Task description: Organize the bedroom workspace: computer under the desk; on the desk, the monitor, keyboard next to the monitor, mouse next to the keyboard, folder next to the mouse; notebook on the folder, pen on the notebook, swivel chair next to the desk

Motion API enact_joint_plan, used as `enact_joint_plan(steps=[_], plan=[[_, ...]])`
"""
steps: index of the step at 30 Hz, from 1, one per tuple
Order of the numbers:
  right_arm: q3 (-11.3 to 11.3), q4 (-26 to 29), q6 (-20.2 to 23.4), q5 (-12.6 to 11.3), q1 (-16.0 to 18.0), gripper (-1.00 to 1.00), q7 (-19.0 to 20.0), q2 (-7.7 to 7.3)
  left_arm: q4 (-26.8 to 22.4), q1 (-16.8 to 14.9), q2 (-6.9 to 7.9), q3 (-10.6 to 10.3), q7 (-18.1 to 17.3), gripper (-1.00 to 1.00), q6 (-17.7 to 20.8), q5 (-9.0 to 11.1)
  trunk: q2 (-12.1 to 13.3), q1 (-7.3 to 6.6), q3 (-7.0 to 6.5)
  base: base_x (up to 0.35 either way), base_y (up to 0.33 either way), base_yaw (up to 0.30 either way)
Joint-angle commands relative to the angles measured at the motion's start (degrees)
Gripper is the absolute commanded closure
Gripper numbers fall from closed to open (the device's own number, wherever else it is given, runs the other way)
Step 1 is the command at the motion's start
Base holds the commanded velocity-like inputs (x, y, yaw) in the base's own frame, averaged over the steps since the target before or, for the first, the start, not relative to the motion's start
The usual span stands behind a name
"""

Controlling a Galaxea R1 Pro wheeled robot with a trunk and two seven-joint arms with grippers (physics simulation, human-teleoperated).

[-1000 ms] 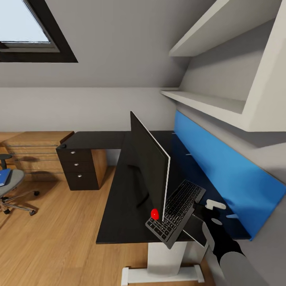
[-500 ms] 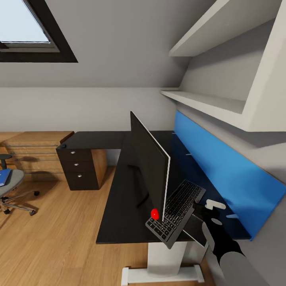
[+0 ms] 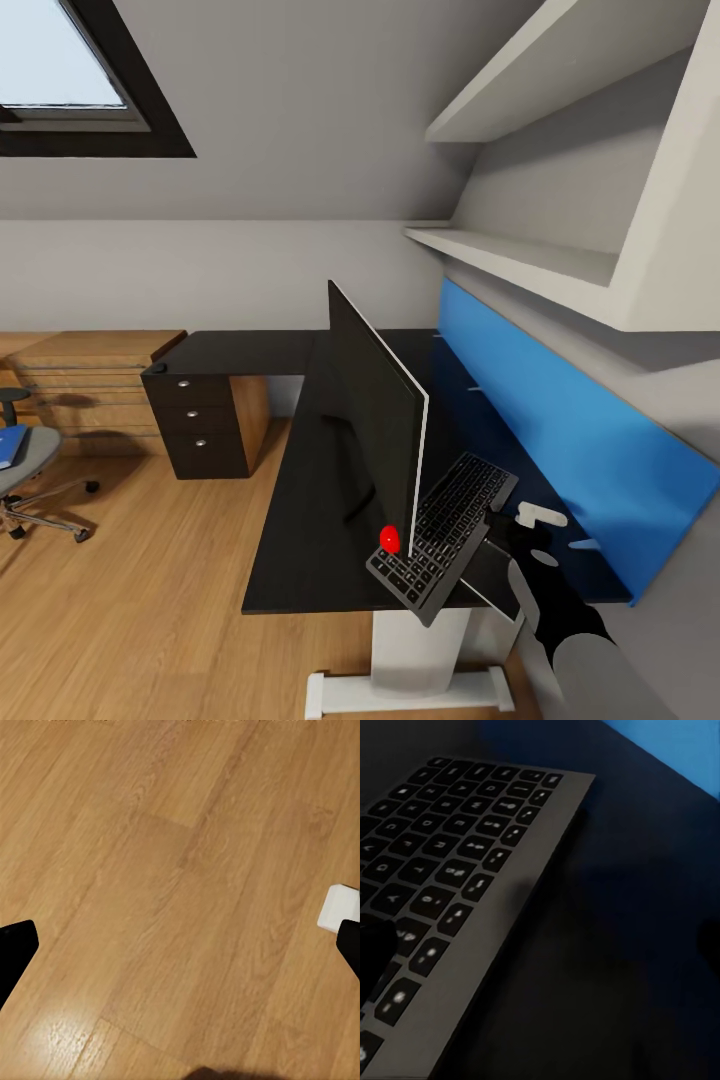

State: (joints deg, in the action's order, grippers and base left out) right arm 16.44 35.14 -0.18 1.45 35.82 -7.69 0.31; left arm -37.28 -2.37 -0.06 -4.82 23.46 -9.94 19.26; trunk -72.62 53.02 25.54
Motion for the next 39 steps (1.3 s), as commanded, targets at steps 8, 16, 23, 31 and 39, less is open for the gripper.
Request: enact_joint_plan(steps=[8, 16, 23, 31, 39], plan=[[-1.91, -0.06, -0.06, 0.14, 0.04, -1.00, -0.04, 0.21, 0.01, -0.01, 0.04, -0.36, 0.35, -1.00, -0.35, 0.60, -0.04, 0.00, 0.06, 0.000, 0.000, 0.000], [-3.22, -0.02, -0.08, 0.13, 0.04, -1.00, -0.09, 1.10, 0.01, -0.06, 0.04, -0.36, 0.35, -1.00, -0.35, 0.60, -0.04, 0.00, 0.06, 0.000, 0.000, 0.000], [-3.54, 0.01, -0.09, 0.16, 0.04, -1.00, -0.12, 1.96, 0.01, -0.03, 0.05, -0.36, 0.35, -1.00, -0.35, 0.60, -0.04, 0.00, 0.06, 0.000, 0.000, 0.020], [-3.58, 0.01, -0.16, 0.14, 0.04, -1.00, -0.13, 2.08, 0.01, -0.01, 0.06, -0.36, 0.35, -1.00, -0.35, 0.60, -0.04, 0.00, 0.06, 0.000, 0.000, 0.130], [-3.53, 0.02, -0.15, 0.13, 0.04, -1.00, -0.08, 2.00, -0.05, -0.03, 0.01, -0.41, 0.35, -1.00, -0.35, 0.60, -0.04, 0.00, 0.06, 0.000, 0.000, 0.070]])
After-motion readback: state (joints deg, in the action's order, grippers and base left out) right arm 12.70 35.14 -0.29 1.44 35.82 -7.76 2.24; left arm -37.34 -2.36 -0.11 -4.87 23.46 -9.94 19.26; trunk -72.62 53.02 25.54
